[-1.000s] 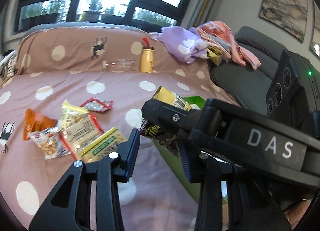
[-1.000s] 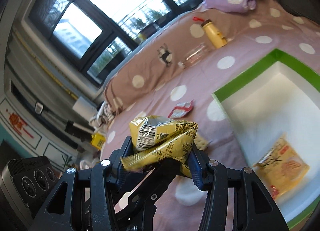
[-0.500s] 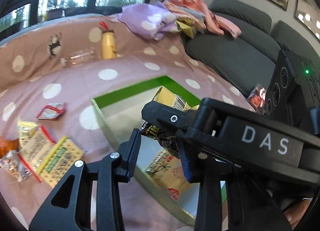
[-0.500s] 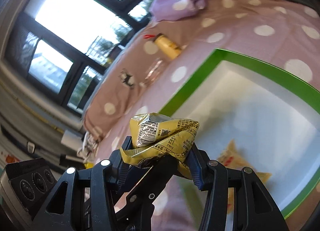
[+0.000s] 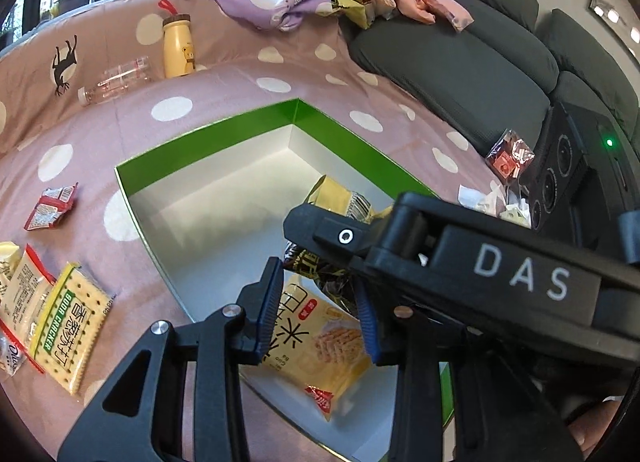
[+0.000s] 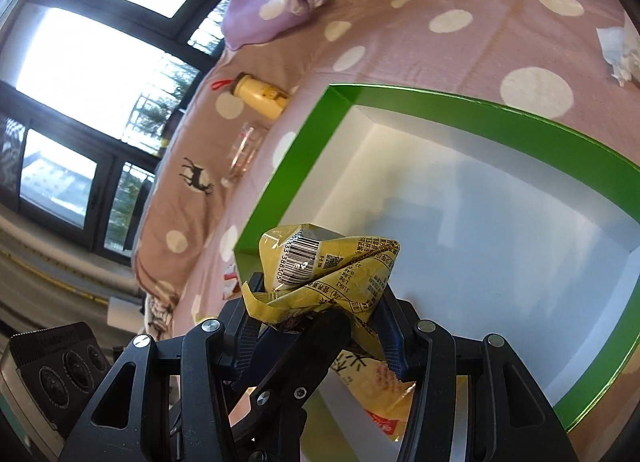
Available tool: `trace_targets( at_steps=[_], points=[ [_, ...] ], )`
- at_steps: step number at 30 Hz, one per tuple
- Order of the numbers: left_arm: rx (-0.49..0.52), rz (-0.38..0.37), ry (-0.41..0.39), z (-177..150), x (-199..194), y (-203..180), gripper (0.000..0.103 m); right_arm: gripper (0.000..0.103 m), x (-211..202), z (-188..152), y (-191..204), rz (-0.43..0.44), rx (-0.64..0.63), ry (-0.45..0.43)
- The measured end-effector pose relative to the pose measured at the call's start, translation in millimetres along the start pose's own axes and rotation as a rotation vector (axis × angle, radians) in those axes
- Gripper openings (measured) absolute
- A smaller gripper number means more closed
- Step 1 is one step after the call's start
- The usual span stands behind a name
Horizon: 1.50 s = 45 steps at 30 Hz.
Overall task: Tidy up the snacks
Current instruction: 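Lift the yellow-green snack with the right tool and drop it into the box, then reach the right tool to the soda cracker pack and grasp it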
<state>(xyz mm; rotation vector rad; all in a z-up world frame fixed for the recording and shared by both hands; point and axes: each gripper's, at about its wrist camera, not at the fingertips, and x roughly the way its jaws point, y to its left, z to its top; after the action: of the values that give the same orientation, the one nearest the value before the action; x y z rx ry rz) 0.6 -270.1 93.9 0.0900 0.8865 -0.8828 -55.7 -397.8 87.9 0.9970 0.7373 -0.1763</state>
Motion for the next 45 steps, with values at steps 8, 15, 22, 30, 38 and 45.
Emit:
trace_targets(
  at_steps=[8,15,22,30,38,45],
  points=[
    [-0.012,0.034,-0.074,-6,-23,4,0.054,0.076,-11,-2,6,-0.108,-0.029,-0.073],
    [-0.134,0.078,-0.178,-23,-83,36,0.072,0.078,-25,-10,26,-0.081,-0.084,-0.123],
    [-0.291,0.264,-0.253,-61,-144,82,0.082,0.08,-23,-33,69,-0.072,-0.242,-0.133],
    [-0.53,0.387,-0.28,-117,-182,138,0.084,0.08,12,-71,121,-0.065,-0.439,-0.037],
    [-0.637,0.406,-0.259,-139,-187,170,0.084,0.08,57,-102,145,-0.066,-0.57,0.1],
    [-0.675,0.319,-0.186,-137,-160,186,0.083,0.08,105,-105,148,-0.104,-0.608,0.198]
  ],
)
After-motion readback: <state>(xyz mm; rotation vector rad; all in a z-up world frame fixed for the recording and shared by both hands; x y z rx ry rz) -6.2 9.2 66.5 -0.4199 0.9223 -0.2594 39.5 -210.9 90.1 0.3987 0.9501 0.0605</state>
